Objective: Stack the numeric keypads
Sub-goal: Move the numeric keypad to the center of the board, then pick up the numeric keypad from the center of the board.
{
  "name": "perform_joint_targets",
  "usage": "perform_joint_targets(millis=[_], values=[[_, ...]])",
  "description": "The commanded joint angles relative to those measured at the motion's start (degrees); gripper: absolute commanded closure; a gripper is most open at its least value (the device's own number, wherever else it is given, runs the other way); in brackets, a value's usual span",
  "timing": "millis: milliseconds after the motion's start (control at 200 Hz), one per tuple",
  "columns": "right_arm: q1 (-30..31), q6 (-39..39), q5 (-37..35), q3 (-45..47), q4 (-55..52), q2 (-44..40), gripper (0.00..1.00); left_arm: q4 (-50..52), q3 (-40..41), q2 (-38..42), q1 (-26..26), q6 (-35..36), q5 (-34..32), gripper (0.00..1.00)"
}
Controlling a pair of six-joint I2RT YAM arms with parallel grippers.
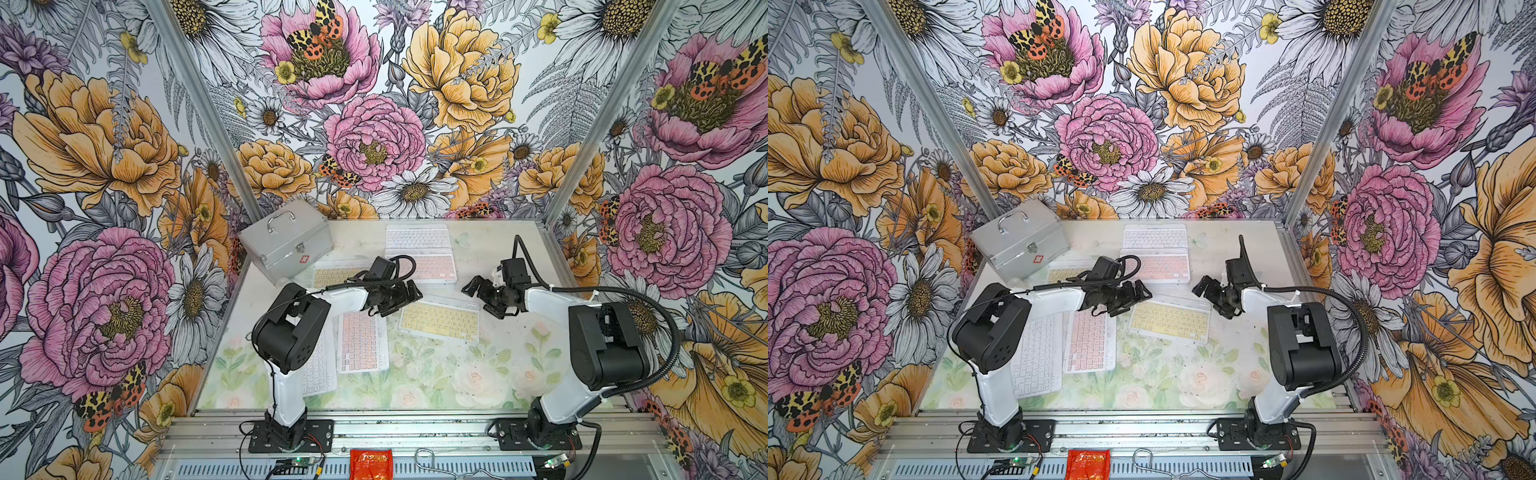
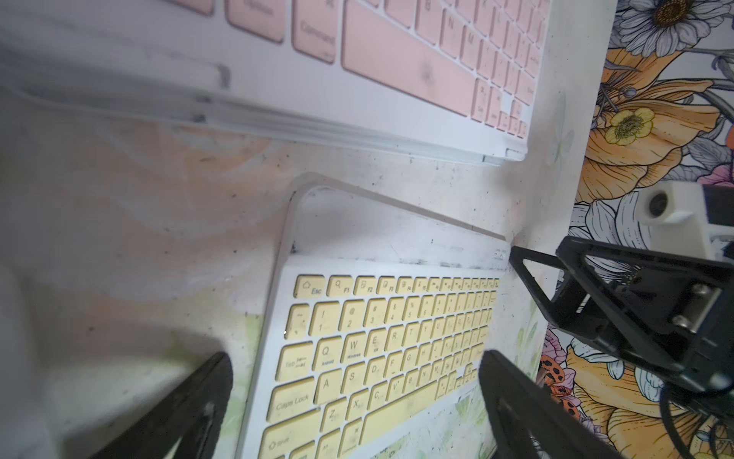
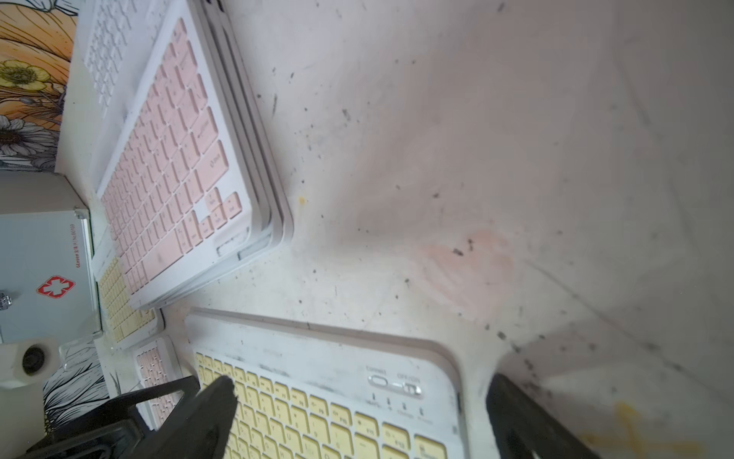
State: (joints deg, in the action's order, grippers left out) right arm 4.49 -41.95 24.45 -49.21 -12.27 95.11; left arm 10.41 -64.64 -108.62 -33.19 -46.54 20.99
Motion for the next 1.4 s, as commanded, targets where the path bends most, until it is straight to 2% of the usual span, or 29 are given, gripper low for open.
perform_joint_targets(millis=[0, 455, 1396], values=[[0.3, -1.0, 3.3, 2.4, 4.4, 0.9, 0.00, 1.0, 0.1, -0.6, -0.1, 0.9, -1.6, 0.01], [0.1, -7.2, 8.9, 7.3, 16.2, 0.9, 0.00, 2.7, -3.4, -2.6, -0.9, 1.3, -1.8, 0.01], [0.5, -10.7, 13.1, 8.9, 20.0, -3.4, 0.00, 3.1, -5.4, -5.3, -1.7, 1.1, -1.5, 0.01]])
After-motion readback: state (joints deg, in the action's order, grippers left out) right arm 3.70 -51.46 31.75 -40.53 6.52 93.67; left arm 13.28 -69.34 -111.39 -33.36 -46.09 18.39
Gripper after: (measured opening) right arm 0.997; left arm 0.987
